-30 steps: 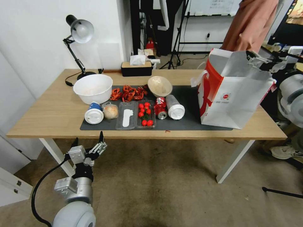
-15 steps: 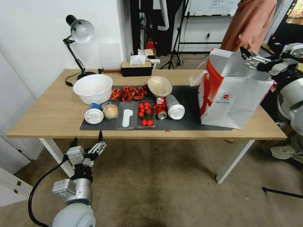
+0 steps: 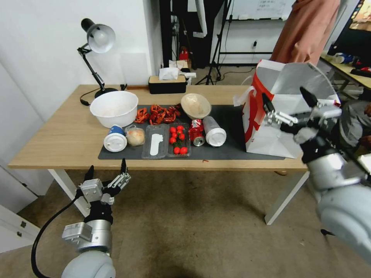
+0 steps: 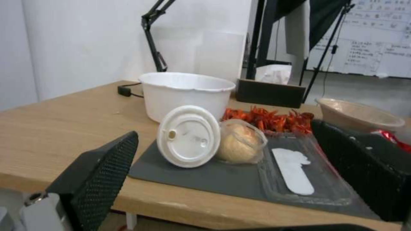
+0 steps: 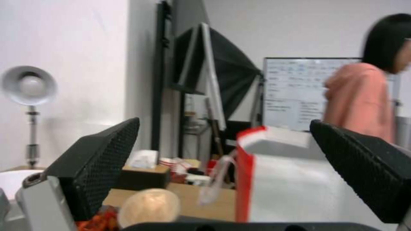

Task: Pick up the food delivery bag from the floor and place it on the table.

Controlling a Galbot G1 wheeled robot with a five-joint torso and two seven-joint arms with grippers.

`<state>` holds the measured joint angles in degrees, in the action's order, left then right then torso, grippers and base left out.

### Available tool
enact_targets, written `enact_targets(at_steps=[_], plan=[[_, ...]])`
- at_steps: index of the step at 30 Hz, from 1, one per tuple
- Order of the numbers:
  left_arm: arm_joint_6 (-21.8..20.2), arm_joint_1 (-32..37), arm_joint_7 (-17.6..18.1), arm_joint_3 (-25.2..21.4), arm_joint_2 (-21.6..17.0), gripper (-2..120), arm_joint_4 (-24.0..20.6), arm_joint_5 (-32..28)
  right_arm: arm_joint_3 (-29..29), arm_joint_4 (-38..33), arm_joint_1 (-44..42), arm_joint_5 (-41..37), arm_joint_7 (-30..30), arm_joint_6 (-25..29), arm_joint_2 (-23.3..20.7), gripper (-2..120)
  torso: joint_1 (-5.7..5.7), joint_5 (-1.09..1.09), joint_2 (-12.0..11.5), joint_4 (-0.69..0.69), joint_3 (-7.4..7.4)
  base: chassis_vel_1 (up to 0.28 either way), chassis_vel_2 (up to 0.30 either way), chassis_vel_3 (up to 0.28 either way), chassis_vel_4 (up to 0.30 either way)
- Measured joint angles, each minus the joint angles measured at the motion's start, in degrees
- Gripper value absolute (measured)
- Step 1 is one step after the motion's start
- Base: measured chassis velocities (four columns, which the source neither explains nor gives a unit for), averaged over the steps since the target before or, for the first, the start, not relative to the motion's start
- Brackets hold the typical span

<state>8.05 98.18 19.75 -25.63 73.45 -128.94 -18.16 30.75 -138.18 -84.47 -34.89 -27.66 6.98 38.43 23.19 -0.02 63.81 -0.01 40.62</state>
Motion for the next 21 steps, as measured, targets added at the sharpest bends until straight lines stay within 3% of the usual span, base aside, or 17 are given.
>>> enact_targets(at_steps=[14,21], plan=[[2.0,1.3,-1.7,0.6,0.7,100,2.2,3.7,-3.6,1.2,-16.5,16.1,-5.5,3.6,14.3,100,0.00,0.02,0.0,0.00,0.00,0.000,0.000,0.000,0.000],[2.5,1.9,-1.8,0.9,0.8,100,3.2,4.2,-6.8,3.0,-19.0,19.3,-5.6,4.4,18.6,100,0.00,0.02,0.0,0.00,0.00,0.000,0.000,0.000,0.000]])
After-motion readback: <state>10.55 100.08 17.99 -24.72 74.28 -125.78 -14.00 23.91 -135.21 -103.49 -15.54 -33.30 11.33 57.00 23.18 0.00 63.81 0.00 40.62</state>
